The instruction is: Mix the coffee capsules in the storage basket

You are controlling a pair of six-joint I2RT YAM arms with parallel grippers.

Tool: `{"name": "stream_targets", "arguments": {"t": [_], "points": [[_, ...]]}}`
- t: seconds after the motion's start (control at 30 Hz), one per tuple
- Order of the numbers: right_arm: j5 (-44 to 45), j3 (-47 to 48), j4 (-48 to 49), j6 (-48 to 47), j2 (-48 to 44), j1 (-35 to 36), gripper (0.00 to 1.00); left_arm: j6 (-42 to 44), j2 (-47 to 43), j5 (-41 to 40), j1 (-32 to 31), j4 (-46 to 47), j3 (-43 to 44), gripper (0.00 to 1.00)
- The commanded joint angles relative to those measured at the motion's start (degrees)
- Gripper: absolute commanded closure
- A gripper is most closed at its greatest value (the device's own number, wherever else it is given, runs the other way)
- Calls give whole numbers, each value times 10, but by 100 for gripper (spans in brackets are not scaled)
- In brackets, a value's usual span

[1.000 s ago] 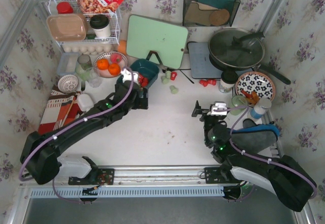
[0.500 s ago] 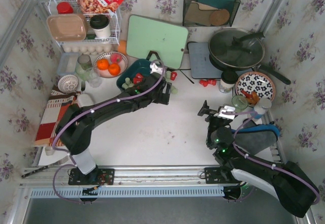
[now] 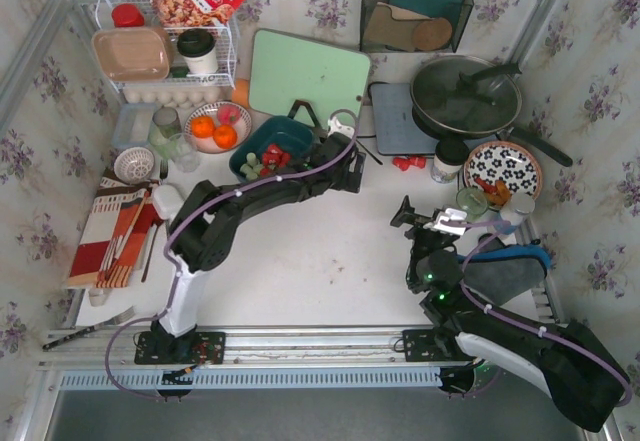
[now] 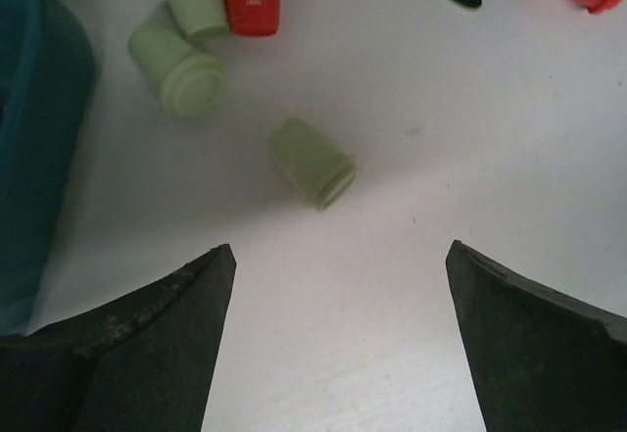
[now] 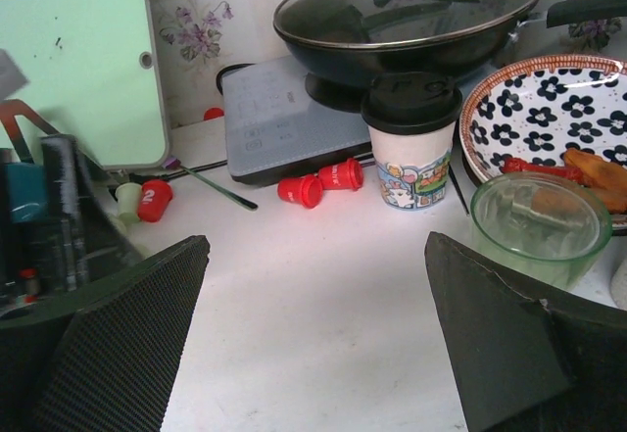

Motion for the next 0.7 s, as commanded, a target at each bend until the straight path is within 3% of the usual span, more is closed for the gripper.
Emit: {"name": "stream_targets", "arguments": {"t": [0.0,0.3,0.67], "points": [[-8,7,-12,11,-1,1,0,13,53,-36,0,10,56,9],[-32,17,-25,21,19,0,0,24,189,-119,0,-102,221,12],[-32,18,-27,20,17,0,0,23,218,-100,3,-159,268,41]]}}
